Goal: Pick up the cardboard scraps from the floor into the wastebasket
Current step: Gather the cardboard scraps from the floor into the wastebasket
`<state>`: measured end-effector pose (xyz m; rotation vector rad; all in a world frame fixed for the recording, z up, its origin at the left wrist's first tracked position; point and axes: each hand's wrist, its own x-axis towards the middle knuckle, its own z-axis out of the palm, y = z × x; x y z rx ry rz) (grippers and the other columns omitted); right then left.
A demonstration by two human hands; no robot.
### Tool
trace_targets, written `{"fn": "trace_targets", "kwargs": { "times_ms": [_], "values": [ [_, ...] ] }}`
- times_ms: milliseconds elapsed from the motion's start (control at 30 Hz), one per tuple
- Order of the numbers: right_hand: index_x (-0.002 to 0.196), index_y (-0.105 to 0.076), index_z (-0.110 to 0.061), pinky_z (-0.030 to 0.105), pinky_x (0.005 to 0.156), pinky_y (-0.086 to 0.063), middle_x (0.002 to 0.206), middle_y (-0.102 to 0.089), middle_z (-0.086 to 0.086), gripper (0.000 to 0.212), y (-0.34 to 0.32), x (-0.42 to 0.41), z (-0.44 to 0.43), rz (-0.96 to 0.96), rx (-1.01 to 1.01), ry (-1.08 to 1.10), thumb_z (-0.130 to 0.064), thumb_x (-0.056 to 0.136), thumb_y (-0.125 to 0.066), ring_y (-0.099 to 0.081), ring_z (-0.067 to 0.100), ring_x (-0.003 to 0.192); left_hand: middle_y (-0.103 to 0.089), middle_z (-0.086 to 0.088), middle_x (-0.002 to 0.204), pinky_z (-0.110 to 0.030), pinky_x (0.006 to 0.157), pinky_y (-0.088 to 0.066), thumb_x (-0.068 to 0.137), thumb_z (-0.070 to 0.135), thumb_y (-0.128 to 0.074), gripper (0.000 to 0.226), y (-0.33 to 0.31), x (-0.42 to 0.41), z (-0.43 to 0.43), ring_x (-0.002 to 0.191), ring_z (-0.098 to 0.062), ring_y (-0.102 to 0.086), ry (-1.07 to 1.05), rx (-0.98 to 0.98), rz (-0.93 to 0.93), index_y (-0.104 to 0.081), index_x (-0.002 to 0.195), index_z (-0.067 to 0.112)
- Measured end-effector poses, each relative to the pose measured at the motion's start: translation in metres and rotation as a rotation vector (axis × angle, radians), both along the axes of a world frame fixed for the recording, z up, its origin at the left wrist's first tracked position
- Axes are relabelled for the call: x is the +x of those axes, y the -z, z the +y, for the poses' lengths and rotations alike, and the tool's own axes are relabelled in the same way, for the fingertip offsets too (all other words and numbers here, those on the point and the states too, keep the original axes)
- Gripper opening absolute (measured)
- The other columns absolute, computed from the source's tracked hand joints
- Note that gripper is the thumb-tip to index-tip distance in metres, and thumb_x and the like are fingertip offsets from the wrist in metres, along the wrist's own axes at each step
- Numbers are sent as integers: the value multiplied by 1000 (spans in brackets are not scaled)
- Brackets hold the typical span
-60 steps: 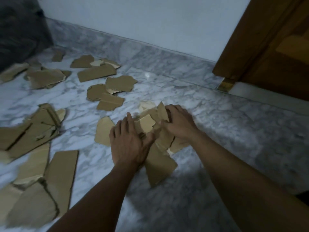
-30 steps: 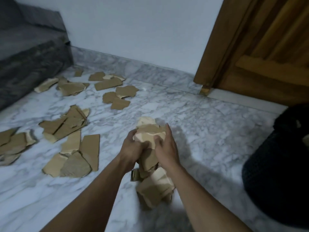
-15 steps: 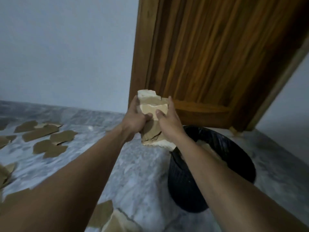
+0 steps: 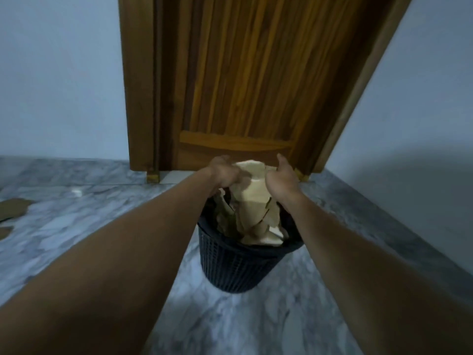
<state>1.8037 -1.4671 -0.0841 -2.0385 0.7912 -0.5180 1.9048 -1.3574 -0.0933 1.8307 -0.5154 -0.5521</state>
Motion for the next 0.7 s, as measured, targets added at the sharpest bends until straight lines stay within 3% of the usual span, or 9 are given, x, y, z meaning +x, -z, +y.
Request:
{"fn": "trace_targets", "kwargs": {
  "times_ms": [133,200,300,400,533,600,700],
  "values": [
    [159,-24,-28,38,115,-30,160,-34,1,61,-9,17,33,-58,-73,8,-22,101,-43,-35,27,144,-56,-19,140,-39,100,-51,95,4,-54,47,9,20,46,123,-36,-58,-211,-77,-78,-51,142,10],
    [158,-26,-29,36,112,-33,158,-36,1,58,-6,37,67,-114,-122,-26,-24,103,-44,-38,26,143,-61,-15,132,-32,94,-51,95,8,-52,41,18,31,84,113,-30,-61,-363,-76,-117,-57,135,13],
    [157,-30,-31,35,108,-36,158,-38,-1,56,10,71,129,-181,-153,-124,-22,104,-45,-39,24,142,-69,-10,122,-31,100,-50,92,11,-53,36,46,42,154,113,-28,-64,-577,23,-227,-65,126,17],
    [157,-30,-29,36,110,-35,159,-37,0,56,48,97,187,-153,-146,-276,-21,104,-45,-38,25,143,-73,-7,112,-37,91,-56,90,9,-49,39,89,44,233,105,-27,-68,-709,174,-230,-66,122,20],
    [159,-26,-25,38,114,-32,163,-28,2,59,130,100,244,1,-124,-479,-29,104,-46,-35,25,145,-71,-9,117,-34,87,-53,91,11,-52,40,156,28,329,108,-29,-65,-828,388,-204,-63,128,19],
    [161,-16,-30,55,119,-20,167,-16,5,68,180,91,265,228,-160,-492,-48,102,-46,-21,29,151,-64,-11,130,-36,97,-47,92,17,-55,43,191,16,366,120,-32,-58,-859,519,-197,-59,134,20],
    [158,2,-43,75,112,0,168,9,11,92,253,61,291,583,-153,-450,-80,86,-42,7,40,153,-51,-16,143,-48,108,-41,91,34,-61,56,239,-4,408,133,-37,-44,-926,738,-210,-47,144,24]
  ]
}}
